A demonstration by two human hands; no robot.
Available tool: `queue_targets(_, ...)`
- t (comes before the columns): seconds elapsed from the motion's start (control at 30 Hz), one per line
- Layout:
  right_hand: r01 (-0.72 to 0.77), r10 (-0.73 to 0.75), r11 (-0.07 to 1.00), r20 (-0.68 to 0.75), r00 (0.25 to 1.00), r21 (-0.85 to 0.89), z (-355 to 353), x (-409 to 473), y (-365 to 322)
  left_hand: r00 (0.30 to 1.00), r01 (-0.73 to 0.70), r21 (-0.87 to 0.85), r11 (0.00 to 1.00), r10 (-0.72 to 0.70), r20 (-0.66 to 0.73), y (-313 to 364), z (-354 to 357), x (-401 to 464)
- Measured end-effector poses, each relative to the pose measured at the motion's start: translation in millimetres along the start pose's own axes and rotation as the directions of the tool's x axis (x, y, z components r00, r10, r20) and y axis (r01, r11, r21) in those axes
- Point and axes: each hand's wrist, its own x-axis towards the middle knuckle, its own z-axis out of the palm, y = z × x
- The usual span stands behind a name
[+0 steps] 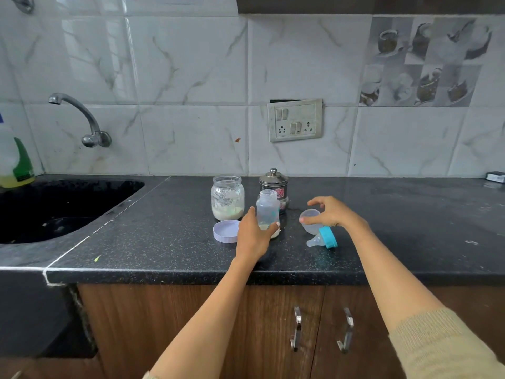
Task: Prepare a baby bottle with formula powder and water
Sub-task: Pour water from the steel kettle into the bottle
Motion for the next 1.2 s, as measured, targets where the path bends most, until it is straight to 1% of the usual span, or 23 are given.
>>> queue_targets(0.07, -0.011, 0.012, 1.000, 0.077, 0.997, -0.015, 2, 1, 1, 1.000, -0.005, -0.004, 1.000, 0.005, -0.005, -1, 0, 1)
queue_targets(0.2, -0.036, 0.037, 0.999, 0.126, 0.991, -0.017, 2, 1, 1, 1.000, -0.006, -0.014, 1.000, 0.006, 0.004, -3, 1, 3)
queue_targets(0.53, -0.090, 0.086, 0.996, 0.164, 0.983, 0.016, -6, -5, -4, 1.000, -0.025, -0.016, 1.000, 0.024, -0.007, -8, 4, 7)
queue_targets(0.77, -0.131, 0.132, 0.991, 0.220, 0.967, -0.016, -24, -15, -10, 1.000, -0.029, -0.028, 0.999, 0.029, -0.009, -8, 3, 7)
queue_targets(0.83, -0.155, 0.160, 0.987, 0.255, 0.954, -0.039, -28, -16, -12, 1.000, -0.029, -0.030, 0.999, 0.029, -0.010, -8, 3, 7)
queue_targets(0.93, -0.205, 0.247, 0.968, 0.372, 0.895, -0.147, -29, -20, -12, 1.000, -0.027, -0.024, 0.999, 0.026, -0.010, -8, 4, 7)
queue_targets(1.0, -0.225, 0.278, 0.959, 0.405, 0.871, -0.174, -28, -22, -11, 1.000, -0.023, -0.026, 0.999, 0.023, -0.008, -9, 4, 7)
queue_targets(1.1, -0.217, 0.267, 0.962, 0.405, 0.874, -0.166, -29, -24, -9, 1.000, -0.022, -0.025, 0.999, 0.022, -0.008, -9, 3, 7)
queue_targets(1.2, -0.181, 0.253, 0.963, 0.444, 0.860, -0.197, -38, -28, -11, 1.000, -0.022, -0.030, 0.999, 0.021, -0.008, -9, 3, 7)
